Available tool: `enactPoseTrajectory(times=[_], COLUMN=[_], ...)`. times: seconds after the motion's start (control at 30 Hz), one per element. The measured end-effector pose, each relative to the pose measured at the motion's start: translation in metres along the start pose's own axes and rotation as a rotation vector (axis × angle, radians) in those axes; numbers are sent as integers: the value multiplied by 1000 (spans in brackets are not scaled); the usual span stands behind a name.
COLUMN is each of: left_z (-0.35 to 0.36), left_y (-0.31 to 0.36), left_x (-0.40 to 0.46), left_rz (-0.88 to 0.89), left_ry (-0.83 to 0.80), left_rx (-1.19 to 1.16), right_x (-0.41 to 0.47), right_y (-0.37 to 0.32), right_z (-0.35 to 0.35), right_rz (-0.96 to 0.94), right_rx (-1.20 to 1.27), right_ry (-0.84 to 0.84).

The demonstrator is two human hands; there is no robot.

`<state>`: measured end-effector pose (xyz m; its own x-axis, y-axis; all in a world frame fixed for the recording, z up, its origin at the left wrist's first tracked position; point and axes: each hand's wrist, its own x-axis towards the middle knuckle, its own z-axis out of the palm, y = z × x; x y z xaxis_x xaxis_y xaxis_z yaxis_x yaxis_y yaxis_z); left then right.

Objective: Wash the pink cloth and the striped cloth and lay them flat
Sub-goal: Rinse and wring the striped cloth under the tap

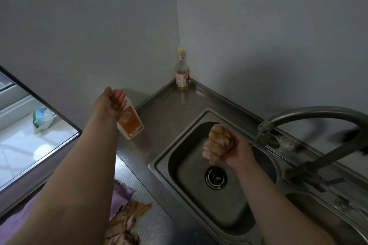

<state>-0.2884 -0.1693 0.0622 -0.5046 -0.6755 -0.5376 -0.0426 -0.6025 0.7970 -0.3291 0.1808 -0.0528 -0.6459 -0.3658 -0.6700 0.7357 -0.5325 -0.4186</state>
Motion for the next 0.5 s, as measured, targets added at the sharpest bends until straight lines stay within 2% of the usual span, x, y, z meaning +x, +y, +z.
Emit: enactPoseTrajectory(times=[0.37,0.43,0.5], left_z=[15,22,32], left_y=[0,-13,-41], left_x=[-17,-28,-45], left_rz=[49,60,57], left_ry=[129,86,-41], left_rx=[83,108,200], right_x=[-14,-22,-28], right_y=[-8,-10,-13], right_z=[-6,-8,-13], right_rz=[-22,-42,-46], right_rx=[-20,-24,11], right_ry=[11,-7,-25])
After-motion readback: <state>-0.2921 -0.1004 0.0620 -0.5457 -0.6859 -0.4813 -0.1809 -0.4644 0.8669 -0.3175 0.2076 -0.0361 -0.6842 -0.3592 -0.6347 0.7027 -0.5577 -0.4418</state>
